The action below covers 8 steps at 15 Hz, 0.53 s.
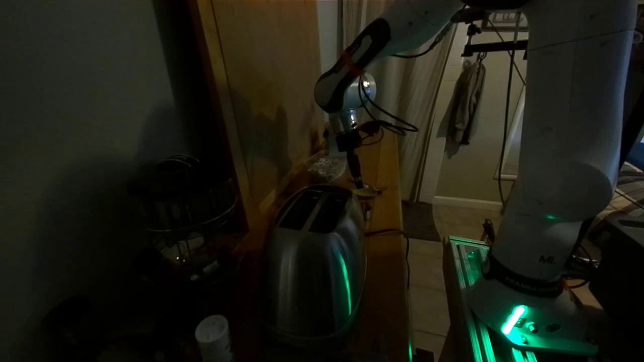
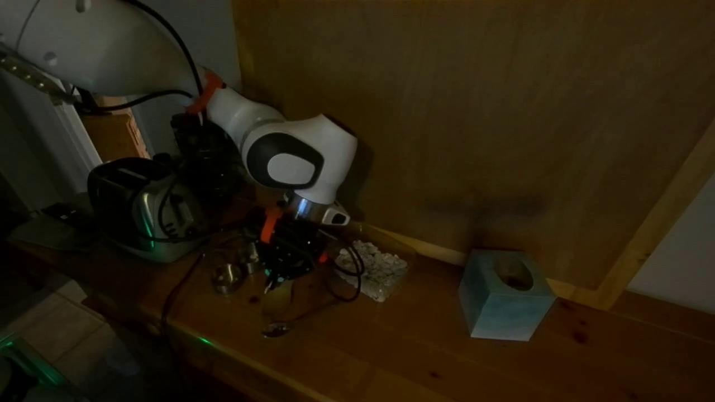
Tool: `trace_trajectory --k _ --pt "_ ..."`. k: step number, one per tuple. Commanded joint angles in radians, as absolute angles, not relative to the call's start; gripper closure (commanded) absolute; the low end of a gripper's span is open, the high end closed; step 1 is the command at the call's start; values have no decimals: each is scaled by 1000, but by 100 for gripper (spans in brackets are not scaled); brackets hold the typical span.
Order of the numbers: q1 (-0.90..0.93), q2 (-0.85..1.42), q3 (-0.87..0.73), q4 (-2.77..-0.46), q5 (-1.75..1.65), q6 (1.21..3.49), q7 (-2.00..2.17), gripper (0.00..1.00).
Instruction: Place one white object from the clear bowl on the wooden spoon., use the spoon to place the object in the large measuring cup.
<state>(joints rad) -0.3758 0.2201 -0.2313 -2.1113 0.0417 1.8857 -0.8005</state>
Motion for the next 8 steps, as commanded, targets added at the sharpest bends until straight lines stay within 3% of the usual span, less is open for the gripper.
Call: trace_trajectory --k 1,8 --pt "-364 187 -238 -2153 8 1912 -812 98" --pt "-368 191 -246 -2161 -35 1972 -823 98"
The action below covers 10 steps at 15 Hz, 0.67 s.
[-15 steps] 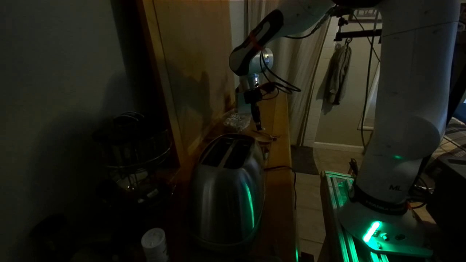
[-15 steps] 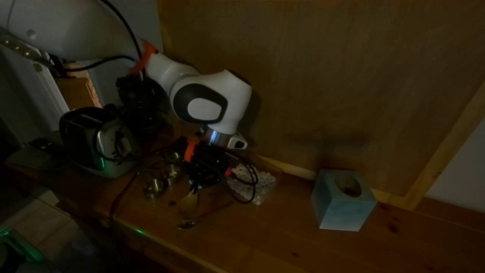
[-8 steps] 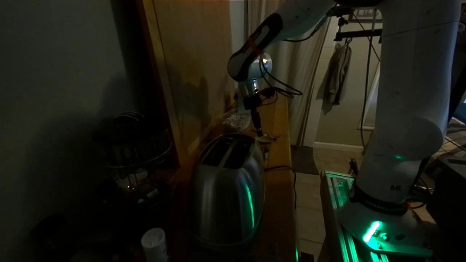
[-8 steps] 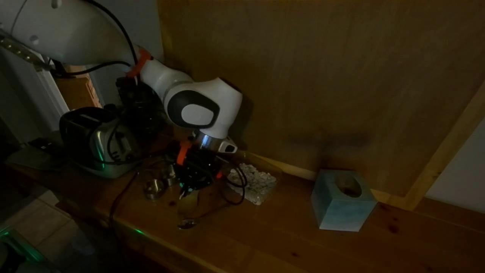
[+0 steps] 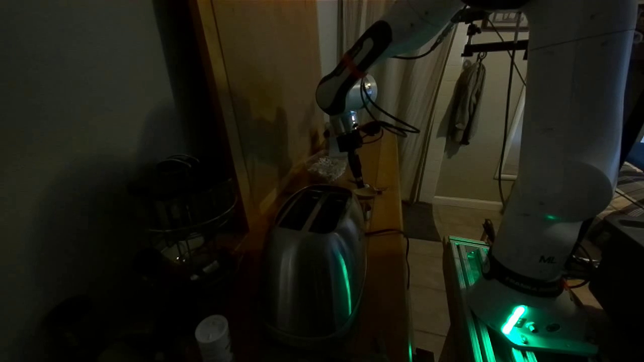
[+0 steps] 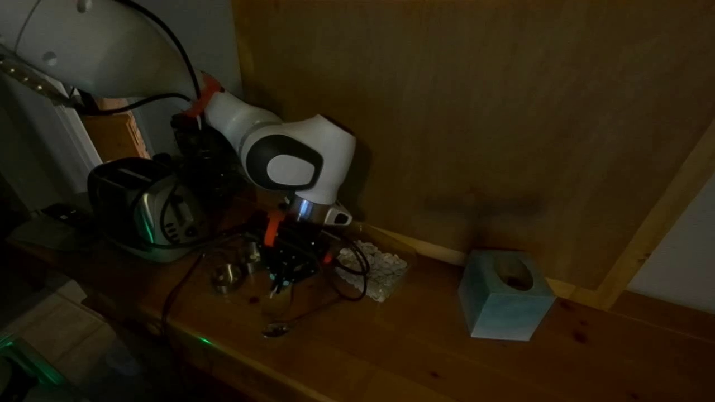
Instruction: Place one white object from the clear bowl on the wooden spoon., use the spoon to place the object in the large measuring cup.
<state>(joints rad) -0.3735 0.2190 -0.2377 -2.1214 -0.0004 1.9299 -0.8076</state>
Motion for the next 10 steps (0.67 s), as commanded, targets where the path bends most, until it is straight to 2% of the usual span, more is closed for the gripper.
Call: trace_trajectory --k 1,8,9,10 --pt "-369 193 -247 -2163 -35 1975 -826 98" --pt "-371 199 -251 -2179 -43 1983 -845 98" --pt "-371 193 -251 -2184 -38 2000 -846 69" --pt "-373 189 -250 -2187 -29 2012 -854 81"
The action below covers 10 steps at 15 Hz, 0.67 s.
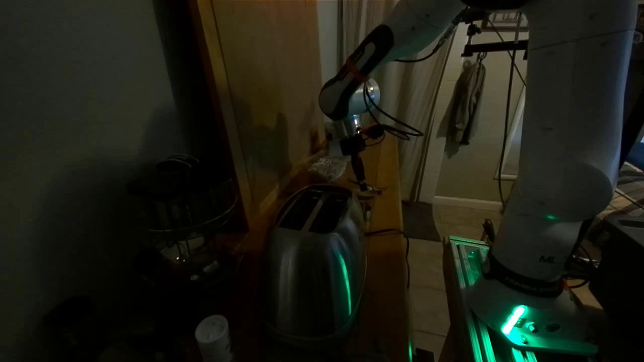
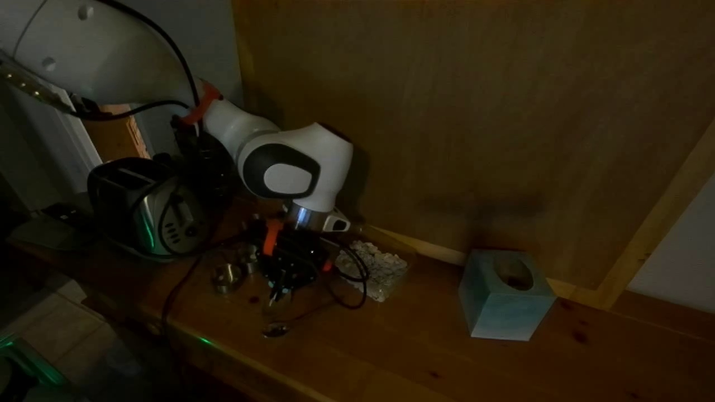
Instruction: Place one white object from the clear bowl on the wooden spoon., use the spoon to place the object in the large measuring cup.
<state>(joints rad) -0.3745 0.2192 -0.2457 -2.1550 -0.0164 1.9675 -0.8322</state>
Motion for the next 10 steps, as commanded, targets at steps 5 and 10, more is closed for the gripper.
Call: trace_trajectory --k 5,10 --pt "-371 173 -248 -2206 -26 2046 -866 35" --pt "-352 113 -235 -2250 -15 2031 -899 1"
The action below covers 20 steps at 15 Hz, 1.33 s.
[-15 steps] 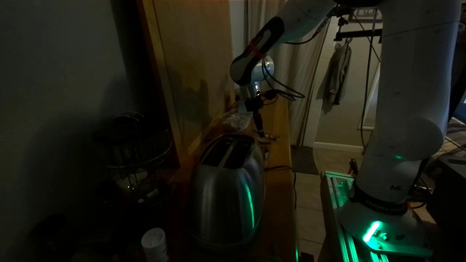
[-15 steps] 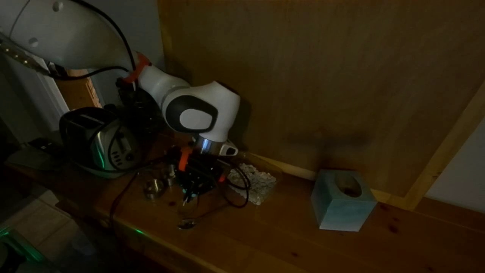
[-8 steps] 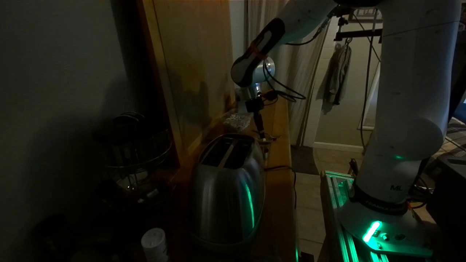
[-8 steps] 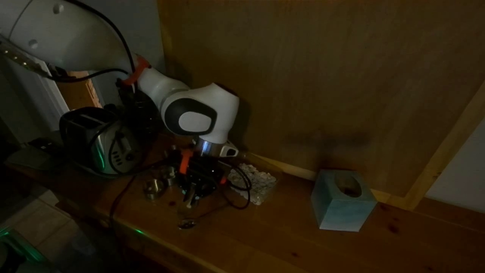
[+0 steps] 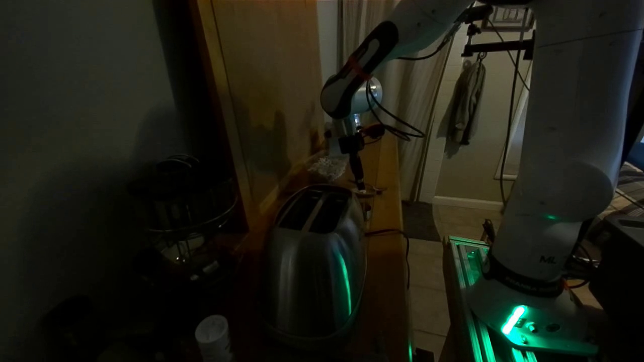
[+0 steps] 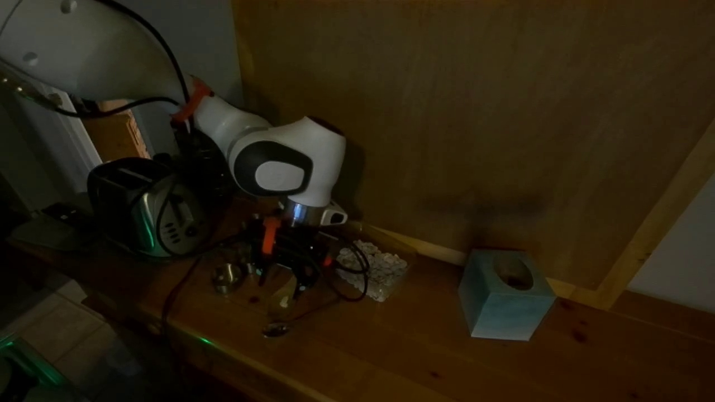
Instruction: Place one white object from the clear bowl on the wooden spoon., use the spoon to place the object in the large measuring cup.
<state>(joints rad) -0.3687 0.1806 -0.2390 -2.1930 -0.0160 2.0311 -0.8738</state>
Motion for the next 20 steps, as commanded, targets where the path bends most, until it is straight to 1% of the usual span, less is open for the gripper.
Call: trace_trajectory --k 1,9,12,13,18,20 --pt "-346 103 -233 -2257 -13 2022 -895 0" --pt "-299 31 -216 -2346 54 2142 -995 0" --pt "-287 33 -217 -2356 58 2231 -1033 0" --pt "-286 60 -223 -2323 40 2175 -997 0" --pt "-283 60 -222 -2328 40 2208 -1010 0" --pt "-285 85 -214 -2312 98 2213 -1082 0"
